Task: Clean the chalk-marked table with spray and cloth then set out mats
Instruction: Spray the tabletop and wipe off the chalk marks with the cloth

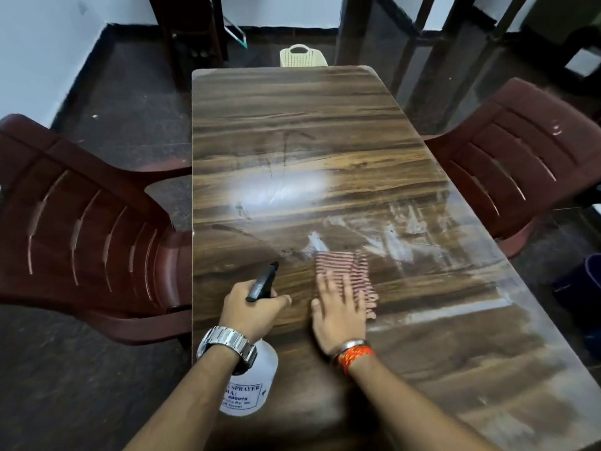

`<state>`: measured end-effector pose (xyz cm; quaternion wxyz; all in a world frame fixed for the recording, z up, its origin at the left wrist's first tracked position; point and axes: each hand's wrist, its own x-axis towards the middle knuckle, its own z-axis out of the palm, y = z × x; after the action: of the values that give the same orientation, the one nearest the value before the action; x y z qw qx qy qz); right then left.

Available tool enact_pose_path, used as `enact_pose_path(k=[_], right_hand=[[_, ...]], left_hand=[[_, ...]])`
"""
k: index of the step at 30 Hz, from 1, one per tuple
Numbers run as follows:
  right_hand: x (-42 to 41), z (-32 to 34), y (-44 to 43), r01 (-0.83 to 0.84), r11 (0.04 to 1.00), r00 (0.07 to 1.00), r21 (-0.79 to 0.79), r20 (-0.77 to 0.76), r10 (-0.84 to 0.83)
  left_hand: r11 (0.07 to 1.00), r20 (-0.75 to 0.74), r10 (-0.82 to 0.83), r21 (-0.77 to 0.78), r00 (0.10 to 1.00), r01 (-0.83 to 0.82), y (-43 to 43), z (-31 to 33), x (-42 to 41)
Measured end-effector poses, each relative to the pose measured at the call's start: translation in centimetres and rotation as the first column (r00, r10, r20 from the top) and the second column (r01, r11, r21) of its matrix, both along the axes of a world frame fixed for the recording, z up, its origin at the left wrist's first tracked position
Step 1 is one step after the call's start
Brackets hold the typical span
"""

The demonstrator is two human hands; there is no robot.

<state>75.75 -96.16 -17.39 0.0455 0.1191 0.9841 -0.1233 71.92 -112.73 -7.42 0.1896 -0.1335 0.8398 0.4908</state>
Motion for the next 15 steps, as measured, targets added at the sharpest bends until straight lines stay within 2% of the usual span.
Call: enact_pose_path(k=[2,4,6,7,8,10,12,13,15], right_hand=[[-0.2,0.1,-2.1,-0.326,0.945,0.945,0.015,-0.035,0.326],[-1.7,0.1,-3.8,-0.621,0.782,0.783,-0.053,-0.027,0.621],[-4.4,-0.1,-4.7,-0.771,0.633,0.636,-0.071,-0.022,0.772],[-6.2,-0.3,-4.6,-0.795,0.606,0.606,-0.037,-0.017,0.795],[-8.1,-0.3,-4.1,-0.782,0.624,0.624,-0.006,-0.009,0.782],[-11.6,-0.5,-1.6,-0.649,0.760,0.760,0.017,0.004,0.649],[-13.7,-0.8,2.1,-0.392,0.920,0.920,0.001,0.028,0.392],[-14.0,-1.0,3.9,-0.243,0.970,0.970,0.001,0.027,0.242],[-14.0,-1.2,6.0,-0.011,1.000,1.000,0.024,0.009,0.010]], left_hand=[[0.998,-0.039,0.050,-0.032,0.998,-0.051,-0.2,0.0,-0.5],[0.993,-0.081,0.110,-0.037,0.991,-0.113,-0.8,-0.2,-0.9],[0.985,-0.085,0.167,-0.019,0.982,-0.169,-1.6,-0.3,-1.2],[0.981,-0.073,0.192,-0.007,0.979,-0.193,-1.9,-0.3,-1.4],[0.976,-0.063,0.219,0.007,0.974,-0.219,-2.2,-0.3,-1.5],[0.965,-0.061,0.264,0.003,0.963,-0.264,-2.5,-0.4,-1.7],[0.957,-0.066,0.288,-0.013,0.955,-0.289,-2.7,-0.5,-1.9],[0.955,-0.066,0.295,-0.019,0.953,-0.297,-2.7,-0.5,-2.0],[0.950,-0.074,0.309,-0.019,0.948,-0.312,-2.8,-0.6,-2.2]])
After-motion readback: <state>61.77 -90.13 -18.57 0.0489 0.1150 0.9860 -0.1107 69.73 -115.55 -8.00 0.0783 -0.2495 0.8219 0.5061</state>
